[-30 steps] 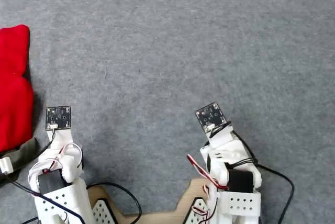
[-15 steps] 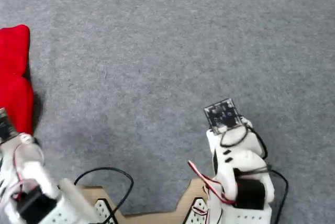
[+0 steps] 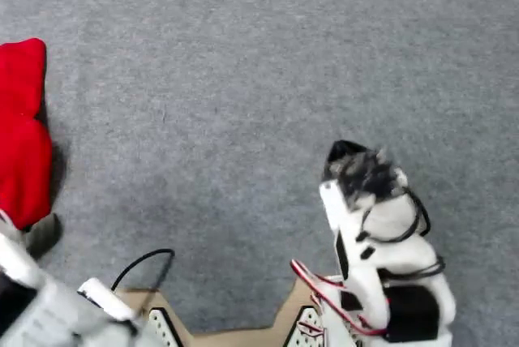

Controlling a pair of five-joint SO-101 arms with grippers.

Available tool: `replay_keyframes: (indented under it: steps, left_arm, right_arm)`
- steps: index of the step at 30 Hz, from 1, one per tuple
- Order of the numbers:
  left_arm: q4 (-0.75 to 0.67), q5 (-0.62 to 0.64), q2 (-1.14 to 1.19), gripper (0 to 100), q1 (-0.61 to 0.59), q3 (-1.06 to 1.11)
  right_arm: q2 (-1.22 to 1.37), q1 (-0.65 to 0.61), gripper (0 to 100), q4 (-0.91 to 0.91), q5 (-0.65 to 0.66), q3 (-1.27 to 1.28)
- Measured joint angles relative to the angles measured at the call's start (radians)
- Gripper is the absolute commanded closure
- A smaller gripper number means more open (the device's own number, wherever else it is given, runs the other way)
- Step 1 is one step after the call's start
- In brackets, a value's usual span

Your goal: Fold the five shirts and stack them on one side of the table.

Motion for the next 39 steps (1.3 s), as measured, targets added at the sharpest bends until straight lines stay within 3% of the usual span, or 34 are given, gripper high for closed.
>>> replay_keyframes:
  steps: [5, 10, 14, 17, 21, 26, 34, 39]
  left_arm:
    - [0.029, 0.055, 0.296, 98, -0.092, -0.180]
    - [0.029, 0.063, 0.440, 96, -0.190, -0.213]
    - [0.037, 0.063, 0.466, 79, -0.265, -0.213]
    - [0.037, 0.063, 0.466, 66, -0.333, -0.198]
    - [0.011, 0.064, 0.471, 65, -0.394, -0.166]
    - [-0.285, 0.066, 0.474, 69, -0.371, -0.002]
    - [-0.827, 0.066, 0.554, 74, -0.210, 0.264]
    - [-0.967, 0.066, 0.753, 74, -0.149, 0.244]
  right_arm:
    - [0.356, -0.184, 99.3, 0.000, -0.232, -0.325]
    - [0.733, -0.423, 93.1, 0.000, -0.282, -0.624]
    - [1.025, -0.586, 77.4, 0.000, -0.287, -0.795]
    - [1.234, -0.690, 70.9, 0.000, -0.287, -0.924]
    - [1.502, -0.779, 70.6, 0.000, -0.288, -1.137]
    - [1.789, -0.792, 70.6, 0.020, -0.288, -1.444]
    - [2.030, -0.793, 70.6, 0.233, -0.288, -1.837]
    - [2.102, -0.793, 70.6, 0.318, -0.288, -1.984]
